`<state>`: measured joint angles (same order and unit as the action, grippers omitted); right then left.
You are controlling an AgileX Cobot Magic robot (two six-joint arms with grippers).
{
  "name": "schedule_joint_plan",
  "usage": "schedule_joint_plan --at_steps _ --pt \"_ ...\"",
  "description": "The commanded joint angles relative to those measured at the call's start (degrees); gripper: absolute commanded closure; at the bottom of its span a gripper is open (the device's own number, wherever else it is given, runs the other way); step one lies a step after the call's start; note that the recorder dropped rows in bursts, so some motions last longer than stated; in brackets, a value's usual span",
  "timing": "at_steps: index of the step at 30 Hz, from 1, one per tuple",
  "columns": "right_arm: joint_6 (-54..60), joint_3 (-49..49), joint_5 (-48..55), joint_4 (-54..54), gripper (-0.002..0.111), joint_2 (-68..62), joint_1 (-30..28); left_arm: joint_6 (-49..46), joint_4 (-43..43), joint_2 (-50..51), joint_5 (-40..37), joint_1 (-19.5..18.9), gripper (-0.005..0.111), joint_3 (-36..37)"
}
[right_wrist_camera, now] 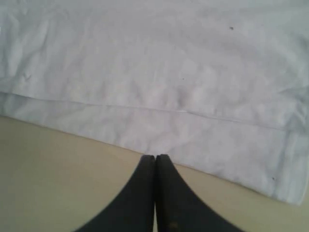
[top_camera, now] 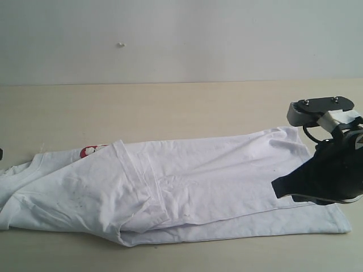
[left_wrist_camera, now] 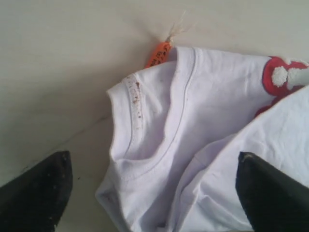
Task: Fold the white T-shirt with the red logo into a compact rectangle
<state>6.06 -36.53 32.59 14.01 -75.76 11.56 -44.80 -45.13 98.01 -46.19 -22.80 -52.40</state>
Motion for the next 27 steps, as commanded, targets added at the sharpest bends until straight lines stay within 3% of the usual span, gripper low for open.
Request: schedule_joint_plan --at_steps 1,13,18,22,24,26,27 --pt "0.34 0.17 -0.05 0.27 0.108 0.42 -0.31 -0.15 1.48 1.43 -0.49 -0.17 0.019 -0.12" --pt "0.34 0.17 -0.52 0.38 0.108 0.42 -0.31 -0.15 1.22 6.72 -2.25 1.36 0.019 -0.12" --pt "0.34 0.17 -0.49 0.38 0.108 0.42 -0.31 -1.86 1.34 9.64 -3.01 6.43 0.019 -0.12" --pt "0.34 0.17 -0.44 0.38 0.108 0.42 -0.31 -2.89 1.46 10.29 -3.13 8.33 0.021 -0.12" --pt "0.34 0.17 -0.44 0.38 0.108 0.42 -0.31 -2.89 1.69 10.29 -3.13 9.03 0.036 -0.12" --pt "0.34 0.17 -0.44 0.38 0.108 0.42 -0.31 -2.89 1.93 10.29 -3.13 9.03 0.071 -0.12" --pt "0.34 0.17 -0.44 0.38 0.108 0.42 -0.31 -2.89 2.09 10.29 -3.02 9.03 0.096 -0.12"
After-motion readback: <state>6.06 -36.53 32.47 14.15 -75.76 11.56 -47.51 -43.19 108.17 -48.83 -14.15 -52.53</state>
